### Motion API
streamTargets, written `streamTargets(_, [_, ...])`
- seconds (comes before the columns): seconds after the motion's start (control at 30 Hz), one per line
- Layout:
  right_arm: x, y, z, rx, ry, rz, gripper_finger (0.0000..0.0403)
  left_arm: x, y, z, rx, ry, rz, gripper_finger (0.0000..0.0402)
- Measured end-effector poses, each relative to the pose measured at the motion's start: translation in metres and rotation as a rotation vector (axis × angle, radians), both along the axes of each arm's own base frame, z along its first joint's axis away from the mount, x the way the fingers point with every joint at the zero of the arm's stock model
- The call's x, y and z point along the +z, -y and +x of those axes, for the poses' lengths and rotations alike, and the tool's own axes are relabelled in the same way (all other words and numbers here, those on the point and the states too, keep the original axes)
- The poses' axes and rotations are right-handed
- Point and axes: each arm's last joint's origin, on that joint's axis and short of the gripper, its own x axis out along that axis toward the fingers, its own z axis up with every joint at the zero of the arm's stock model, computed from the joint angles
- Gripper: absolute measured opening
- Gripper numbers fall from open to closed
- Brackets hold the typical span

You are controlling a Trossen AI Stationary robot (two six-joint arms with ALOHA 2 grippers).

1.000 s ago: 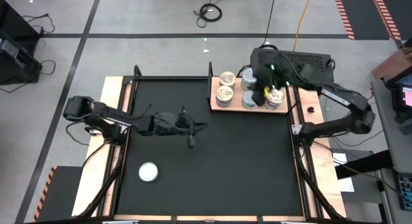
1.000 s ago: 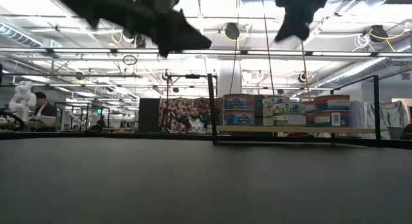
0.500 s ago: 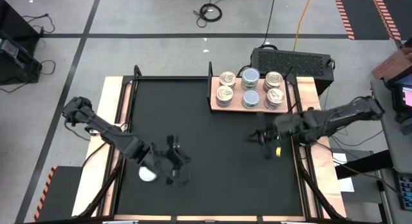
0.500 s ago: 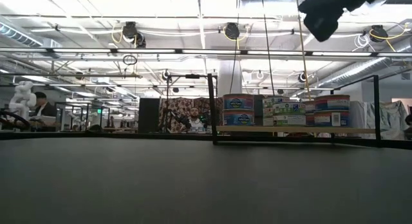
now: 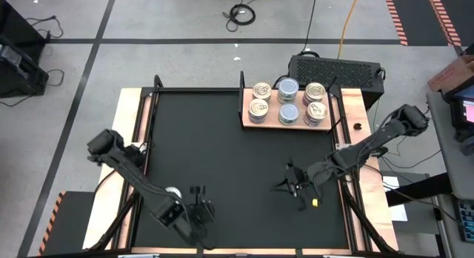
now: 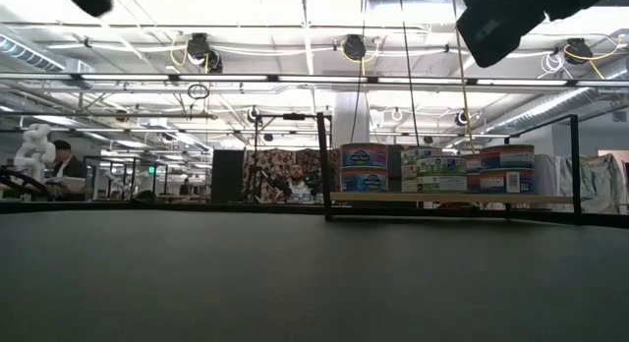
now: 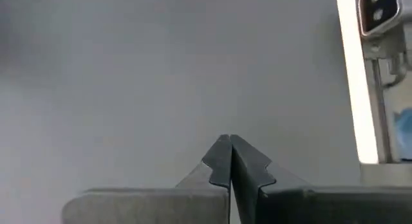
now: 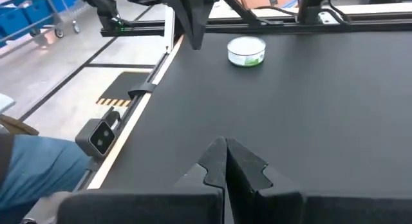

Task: Stack canned seafood by type on shelf
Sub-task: Stack the green tuna can on top of the bottom green tuna cans on the shelf

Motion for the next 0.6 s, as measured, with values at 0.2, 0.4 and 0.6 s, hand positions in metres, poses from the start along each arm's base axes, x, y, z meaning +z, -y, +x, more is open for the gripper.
streamTargets(0.2, [-0.006,-0.004,0.004,0.009,-0.004,-0.033,0.0000,0.008,0.015,0.013,0.116,-0.200,0.055,0.0003])
streamTargets(0.4, [-0.015,-0.006,0.008,0.025,-0.030,-0.086,0.0000,-0.004,0.023,0.010,0.259,-0.383,-0.020,0.0003])
streamTargets(0.6, [-0.016,-0.006,0.009,0.042,-0.021,-0.124,0.0000,-0.015,0.030,0.006,0.332,-0.445,-0.066,0.0016])
